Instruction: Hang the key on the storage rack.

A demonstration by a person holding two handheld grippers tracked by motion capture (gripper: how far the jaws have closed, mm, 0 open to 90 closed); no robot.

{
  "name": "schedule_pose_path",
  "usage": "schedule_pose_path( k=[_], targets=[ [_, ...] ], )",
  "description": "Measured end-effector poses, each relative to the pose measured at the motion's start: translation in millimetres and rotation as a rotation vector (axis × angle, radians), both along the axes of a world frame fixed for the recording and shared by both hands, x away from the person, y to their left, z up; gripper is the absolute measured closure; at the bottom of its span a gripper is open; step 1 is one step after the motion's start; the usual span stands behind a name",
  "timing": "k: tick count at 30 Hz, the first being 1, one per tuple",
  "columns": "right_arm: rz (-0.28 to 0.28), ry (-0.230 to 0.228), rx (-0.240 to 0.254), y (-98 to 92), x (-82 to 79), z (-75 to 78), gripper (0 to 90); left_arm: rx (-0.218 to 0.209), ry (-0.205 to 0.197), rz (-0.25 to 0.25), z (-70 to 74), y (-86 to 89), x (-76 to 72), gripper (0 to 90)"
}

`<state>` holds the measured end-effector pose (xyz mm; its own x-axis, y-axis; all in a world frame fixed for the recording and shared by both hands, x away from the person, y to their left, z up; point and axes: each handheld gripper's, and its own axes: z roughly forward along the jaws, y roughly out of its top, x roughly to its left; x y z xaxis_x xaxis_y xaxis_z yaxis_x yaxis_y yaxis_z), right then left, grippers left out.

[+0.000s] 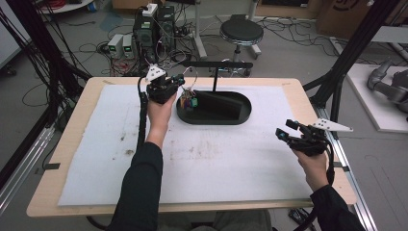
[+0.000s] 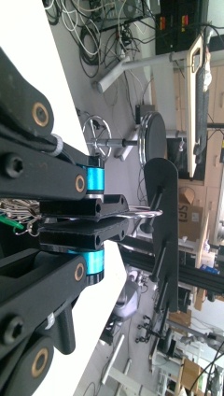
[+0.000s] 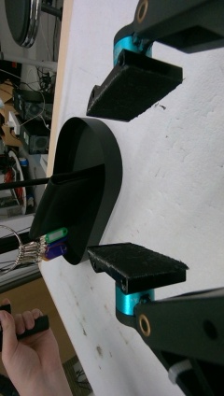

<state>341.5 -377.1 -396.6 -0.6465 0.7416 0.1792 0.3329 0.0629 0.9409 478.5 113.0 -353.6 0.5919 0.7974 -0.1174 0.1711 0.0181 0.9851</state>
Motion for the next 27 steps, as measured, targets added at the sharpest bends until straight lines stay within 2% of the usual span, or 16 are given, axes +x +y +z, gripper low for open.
schedule_pose_path(
  k=[7, 10, 13, 16, 19, 20, 22, 24, 27],
  targets=[
    [0.001, 0.003, 0.001, 0.1, 0.3, -0.2, 28.5, 0.008, 0.013, 0.025, -1.3, 2.2, 1.1, 83.4],
    [0.003, 0.002, -0.001, 0.7, 0.3, -0.3, 28.5, -0.003, 0.008, 0.034, -1.0, 4.0, 0.1, 81.9],
    [0.004, 0.003, -0.002, 1.2, 0.1, -0.2, 28.5, -0.008, 0.014, 0.051, -0.7, 7.2, -0.6, 74.8],
    [0.004, 0.003, -0.002, 1.6, -0.1, -0.1, 28.5, -0.003, 0.008, 0.059, -1.1, 10.6, -3.4, 73.2],
    [0.001, 0.001, -0.003, 1.2, -0.1, -0.2, 28.5, 0.018, 0.032, 0.070, -0.2, 13.5, -6.9, 62.7],
    [0.001, 0.003, -0.003, 1.1, -0.1, -0.2, 28.5, 0.021, 0.039, 0.069, 0.3, 13.7, -8.1, 56.3],
    [-0.001, 0.004, -0.004, 0.8, -0.1, -0.3, 28.5, 0.040, 0.026, 0.061, 1.2, 13.8, -14.0, 54.3],
    [0.000, 0.003, -0.005, 0.3, 0.2, -0.5, 28.5, 0.071, 0.006, 0.073, 2.4, 13.1, -21.9, 49.3],
    [-0.004, 0.004, -0.007, 0.2, 0.1, -0.6, 28.5, 0.083, 0.003, 0.056, 3.2, 14.8, -35.5, 45.0]
  ],
)
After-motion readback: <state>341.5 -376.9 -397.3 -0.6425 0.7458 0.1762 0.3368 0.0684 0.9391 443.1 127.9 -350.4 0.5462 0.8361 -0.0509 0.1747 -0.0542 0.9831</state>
